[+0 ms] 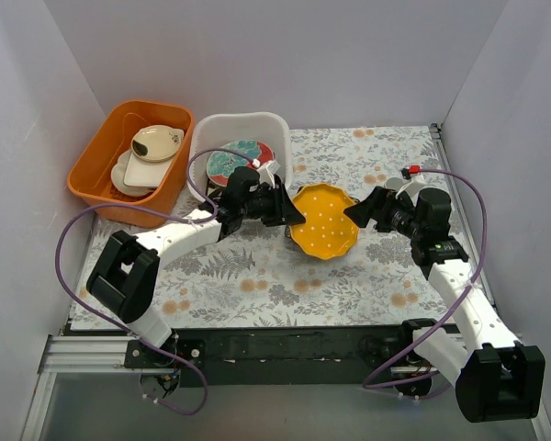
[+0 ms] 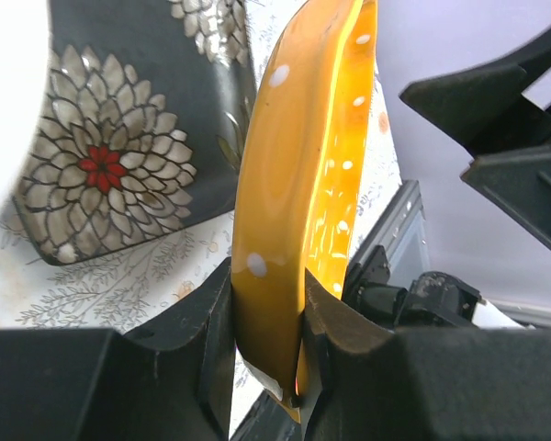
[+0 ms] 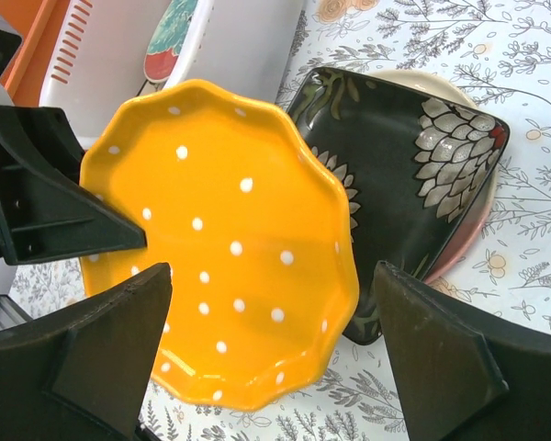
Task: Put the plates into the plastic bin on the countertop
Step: Place the plate in the plastic bin.
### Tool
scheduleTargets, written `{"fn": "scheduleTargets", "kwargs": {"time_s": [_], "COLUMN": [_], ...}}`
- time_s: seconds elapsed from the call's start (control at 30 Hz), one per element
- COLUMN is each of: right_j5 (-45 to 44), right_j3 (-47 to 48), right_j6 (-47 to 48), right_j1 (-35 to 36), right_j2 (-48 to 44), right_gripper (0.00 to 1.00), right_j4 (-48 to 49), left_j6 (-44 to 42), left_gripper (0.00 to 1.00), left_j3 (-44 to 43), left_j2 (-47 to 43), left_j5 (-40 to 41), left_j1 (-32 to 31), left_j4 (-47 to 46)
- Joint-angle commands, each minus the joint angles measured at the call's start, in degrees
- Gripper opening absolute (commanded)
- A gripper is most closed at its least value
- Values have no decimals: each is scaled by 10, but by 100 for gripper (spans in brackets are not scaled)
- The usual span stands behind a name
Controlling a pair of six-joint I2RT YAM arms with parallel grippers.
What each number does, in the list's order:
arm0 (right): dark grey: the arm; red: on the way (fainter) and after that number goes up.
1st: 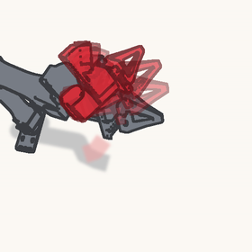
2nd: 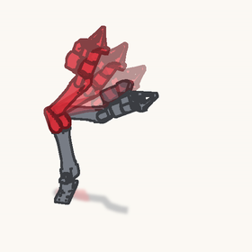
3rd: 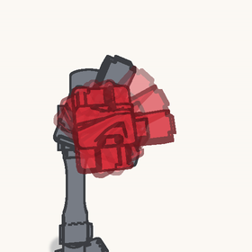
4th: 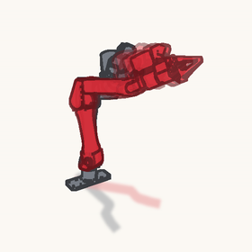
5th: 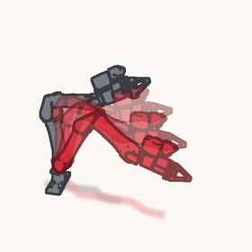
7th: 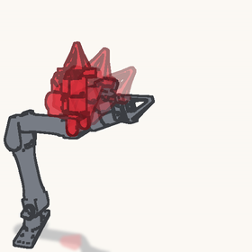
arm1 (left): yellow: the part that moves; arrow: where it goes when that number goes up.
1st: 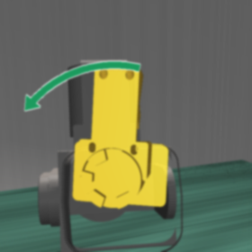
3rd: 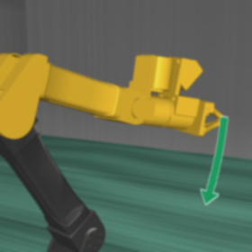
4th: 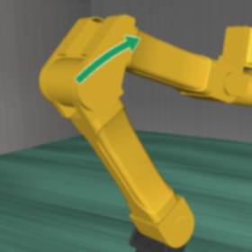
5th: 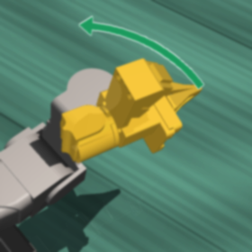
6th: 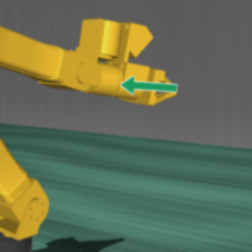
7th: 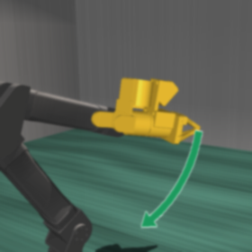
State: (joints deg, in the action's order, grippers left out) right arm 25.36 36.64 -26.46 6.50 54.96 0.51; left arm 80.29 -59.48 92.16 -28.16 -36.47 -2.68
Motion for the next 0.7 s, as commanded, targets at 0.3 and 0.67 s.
{"fn": "scheduleTargets", "kwargs": {"time_s": [0.3,0.67], "right_j5": [-16,-9], "right_j3": [-7,-30], "right_j6": [23,24], "right_j1": [2,3], "right_j2": [-19,-10], "right_gripper": [97,96], "right_j4": [-4,-1], "left_j6": [-18,-22], "left_gripper": [0,0], "left_j3": [-97,-114], "left_j2": [-8,-18], "left_j5": [6,-22], "left_j1": [57,115], "left_j4": [14,16]}}
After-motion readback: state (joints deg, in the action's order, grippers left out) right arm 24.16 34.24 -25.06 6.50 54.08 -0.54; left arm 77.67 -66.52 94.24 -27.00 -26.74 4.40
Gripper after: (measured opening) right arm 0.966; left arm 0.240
